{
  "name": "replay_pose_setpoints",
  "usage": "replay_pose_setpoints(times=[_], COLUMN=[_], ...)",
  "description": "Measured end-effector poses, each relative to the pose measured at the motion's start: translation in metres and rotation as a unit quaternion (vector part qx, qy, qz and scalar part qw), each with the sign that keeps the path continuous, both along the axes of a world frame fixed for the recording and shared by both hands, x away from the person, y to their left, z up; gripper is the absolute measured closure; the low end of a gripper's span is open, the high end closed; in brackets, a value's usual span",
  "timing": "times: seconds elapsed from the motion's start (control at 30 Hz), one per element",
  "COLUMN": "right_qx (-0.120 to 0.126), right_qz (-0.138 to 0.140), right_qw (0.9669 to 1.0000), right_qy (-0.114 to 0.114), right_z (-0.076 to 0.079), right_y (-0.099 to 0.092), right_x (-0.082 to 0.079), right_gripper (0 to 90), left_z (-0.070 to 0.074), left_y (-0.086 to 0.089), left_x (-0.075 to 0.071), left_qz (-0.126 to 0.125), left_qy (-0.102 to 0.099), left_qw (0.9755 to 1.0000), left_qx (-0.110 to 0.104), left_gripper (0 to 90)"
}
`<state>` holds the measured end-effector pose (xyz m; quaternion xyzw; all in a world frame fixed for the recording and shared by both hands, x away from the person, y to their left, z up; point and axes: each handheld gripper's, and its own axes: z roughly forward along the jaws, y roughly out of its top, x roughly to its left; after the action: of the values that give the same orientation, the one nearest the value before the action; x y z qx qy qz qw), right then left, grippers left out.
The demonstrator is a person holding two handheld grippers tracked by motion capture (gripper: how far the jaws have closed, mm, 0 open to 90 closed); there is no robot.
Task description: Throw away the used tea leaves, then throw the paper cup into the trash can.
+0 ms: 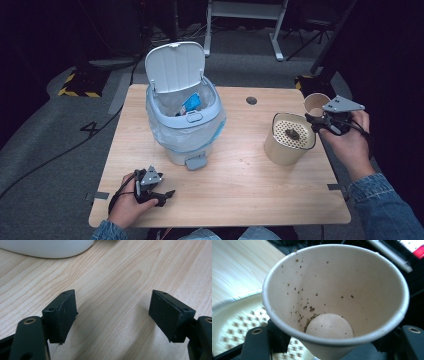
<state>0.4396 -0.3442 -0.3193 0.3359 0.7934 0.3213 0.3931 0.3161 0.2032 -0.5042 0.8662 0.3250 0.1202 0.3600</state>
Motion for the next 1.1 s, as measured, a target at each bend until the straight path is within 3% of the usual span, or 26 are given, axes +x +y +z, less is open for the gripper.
replay_pose_setpoints(times=[0.1, 0.17, 0.27, 0.5, 0.77, 1.1], right_qx=[0.059, 0.085, 0.113, 0.112, 0.137, 0.126], right_qz=[-0.006, -0.031, -0.031, 0.015, 0.079, 0.141], right_qw=[0.9981, 0.9955, 0.9923, 0.9927, 0.9864, 0.981], right_qy=[0.018, 0.028, 0.04, 0.042, 0.044, 0.043], right_z=[0.002, 0.004, 0.009, 0.024, 0.039, 0.058], right_y=[-0.003, -0.003, 0.0, 0.02, 0.043, 0.082], right_x=[0.0, -0.002, -0.004, -0.012, -0.017, -0.016], right_gripper=[30.8, 30.8, 30.8, 30.8, 30.8, 30.7], left_z=[0.0, 0.0, 0.0, 0.0, 0.0, 0.0], left_y=[0.0, 0.0, 0.0, 0.0, 0.0, 0.0], left_x=[0.0, 0.0, 0.0, 0.0, 0.0, 0.0], left_qz=[0.0, 0.0, 0.0, -0.001, -0.001, 0.001], left_qy=[0.0, 0.0, -0.001, 0.0, 0.0, 0.0], left_qw=[1.0, 1.0, 1.0, 1.0, 1.0, 1.0], left_qx=[0.0, 0.001, 0.001, 0.002, 0.002, 0.001], left_gripper=[22.7, 22.7, 22.8, 22.7, 22.7, 22.8])
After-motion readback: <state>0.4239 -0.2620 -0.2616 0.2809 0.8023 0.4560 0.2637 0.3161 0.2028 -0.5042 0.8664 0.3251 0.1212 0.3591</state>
